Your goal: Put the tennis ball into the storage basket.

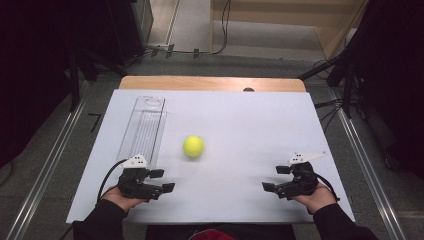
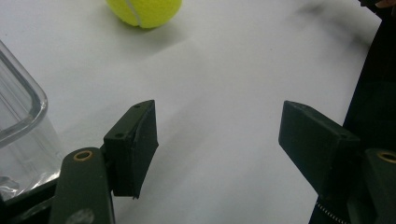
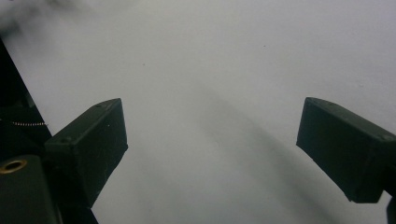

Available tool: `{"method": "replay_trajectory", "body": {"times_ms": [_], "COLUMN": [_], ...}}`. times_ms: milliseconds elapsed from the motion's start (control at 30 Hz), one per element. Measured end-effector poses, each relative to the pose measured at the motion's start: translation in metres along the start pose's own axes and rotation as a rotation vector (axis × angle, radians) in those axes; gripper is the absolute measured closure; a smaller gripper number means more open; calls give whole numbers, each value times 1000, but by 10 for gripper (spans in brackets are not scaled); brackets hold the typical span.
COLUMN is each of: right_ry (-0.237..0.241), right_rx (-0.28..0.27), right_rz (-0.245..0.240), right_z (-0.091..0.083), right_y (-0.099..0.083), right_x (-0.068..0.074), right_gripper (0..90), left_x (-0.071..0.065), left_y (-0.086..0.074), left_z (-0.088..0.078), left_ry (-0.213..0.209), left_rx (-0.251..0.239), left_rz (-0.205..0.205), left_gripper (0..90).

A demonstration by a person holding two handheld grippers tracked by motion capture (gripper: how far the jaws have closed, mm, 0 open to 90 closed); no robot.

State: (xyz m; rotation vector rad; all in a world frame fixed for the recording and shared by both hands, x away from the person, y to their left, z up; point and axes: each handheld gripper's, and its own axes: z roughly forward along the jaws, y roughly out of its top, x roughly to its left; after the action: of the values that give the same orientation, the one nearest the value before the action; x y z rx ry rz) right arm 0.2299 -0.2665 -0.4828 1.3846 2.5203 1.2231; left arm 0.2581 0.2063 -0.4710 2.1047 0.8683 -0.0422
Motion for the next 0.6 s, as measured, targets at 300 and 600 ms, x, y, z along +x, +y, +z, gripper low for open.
{"method": "replay_trajectory", "body": {"times_ms": [300,600], "right_ry": [-14,-16], "right_rx": [-29,-7], "right_rz": [8,23], "right_z": [-1,0], "right_y": [-1,-1], "right_x": [-1,-2], "right_gripper": [68,68], "left_x": [0,1], "left_y": [0,0], "left_z": [-1,-1], "left_ry": [6,16], "left_rx": [-1,-2], "left_rz": [1,1], "left_gripper": [290,290]}}
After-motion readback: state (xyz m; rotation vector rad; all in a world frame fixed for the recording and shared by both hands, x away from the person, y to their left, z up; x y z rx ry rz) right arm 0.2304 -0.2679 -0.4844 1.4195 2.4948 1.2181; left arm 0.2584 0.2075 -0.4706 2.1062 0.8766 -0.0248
